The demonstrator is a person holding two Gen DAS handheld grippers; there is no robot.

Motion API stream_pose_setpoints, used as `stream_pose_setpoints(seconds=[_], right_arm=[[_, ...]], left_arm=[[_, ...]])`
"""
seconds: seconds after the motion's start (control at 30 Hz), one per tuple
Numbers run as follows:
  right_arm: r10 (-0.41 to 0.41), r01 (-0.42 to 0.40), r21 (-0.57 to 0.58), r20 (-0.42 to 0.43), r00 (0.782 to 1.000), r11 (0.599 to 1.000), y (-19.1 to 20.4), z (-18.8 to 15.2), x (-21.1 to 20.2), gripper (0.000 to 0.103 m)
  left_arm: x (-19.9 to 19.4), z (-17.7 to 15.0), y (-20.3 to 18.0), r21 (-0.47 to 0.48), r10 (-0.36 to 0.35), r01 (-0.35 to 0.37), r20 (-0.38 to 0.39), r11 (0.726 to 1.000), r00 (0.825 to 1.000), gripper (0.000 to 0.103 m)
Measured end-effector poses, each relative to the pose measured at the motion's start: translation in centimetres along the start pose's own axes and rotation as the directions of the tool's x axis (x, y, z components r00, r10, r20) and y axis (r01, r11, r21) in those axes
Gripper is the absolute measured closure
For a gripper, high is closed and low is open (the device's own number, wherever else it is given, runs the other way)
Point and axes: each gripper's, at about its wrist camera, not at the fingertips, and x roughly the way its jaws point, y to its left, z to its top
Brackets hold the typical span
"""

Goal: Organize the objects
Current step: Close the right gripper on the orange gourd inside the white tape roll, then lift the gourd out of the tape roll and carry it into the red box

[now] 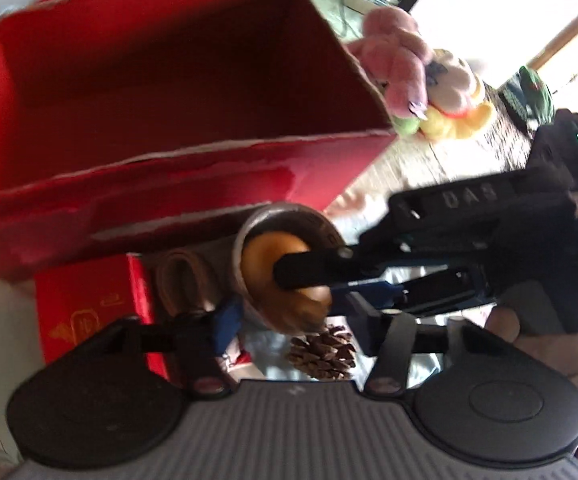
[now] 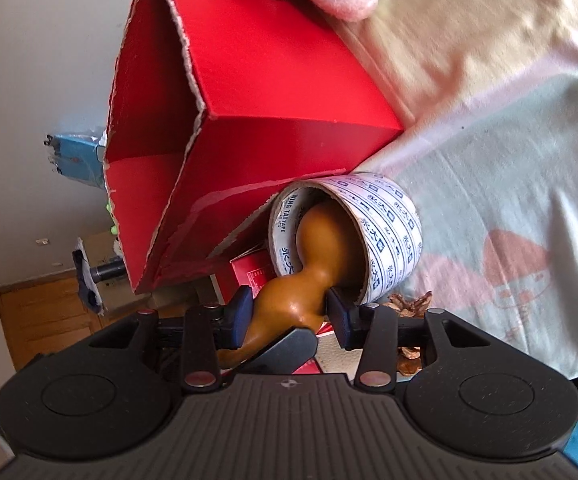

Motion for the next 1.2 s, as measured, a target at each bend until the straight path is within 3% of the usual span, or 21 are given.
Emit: stream_pose_setpoints(seconds=[0.07, 0.13, 0.53, 0.77, 0.87, 1.0, 1.2], right_arm=[[0.009, -0.009, 0.005, 0.003, 1.0, 1.0, -0.3, 0.0, 0.0, 0.057], [0.015, -0.015, -0.001, 0.016, 1.0, 1.0, -0.6, -0.1, -0.1, 0.058], [0.068, -0.063, -0.069, 0.071, 0.995, 0.996, -0.2, -2.3, -3.0, 0.058], [0.055, -0.03, -0.16, 0.155, 0.986, 0.987, 1.8, -5.5, -6.1, 0.058], [0.059, -0.016, -0.206, 0.205, 0.977, 0.978, 3.4, -6.8, -7.3, 0.058], [0.069, 0.022, -0.3, 0.288, 0.955, 0.954, 6.7, -8.4, -8.7, 0.058], [0.075, 0.136, -0.485, 0.39, 0.918, 0.864, 11.6, -8.2, -8.2, 0.058]], left_arm=[[0.6, -0.1, -0.4, 0.021, 0.023, -0.023, 0.007, 1.0, 1.0, 0.058], [0.5, -0.2, -0.4, 0.018, 0.041, -0.042, 0.026, 0.999, 0.999, 0.067], [-2.4, -1.5, -2.9, 0.087, 0.096, -0.108, 0.139, 0.99, 0.986, 0.066], [-5.8, -2.7, -4.2, 0.136, 0.051, -0.08, 0.205, 0.987, 0.977, 0.066], [-8.3, -3.4, -4.4, 0.17, 0.034, -0.079, 0.257, 0.982, 0.966, 0.066], [-11.0, -3.0, -4.4, 0.186, 0.01, -0.08, 0.349, 0.979, 0.937, 0.066], [-13.2, -1.5, -2.4, 0.143, 0.019, -0.095, 0.459, 0.985, 0.888, 0.067]])
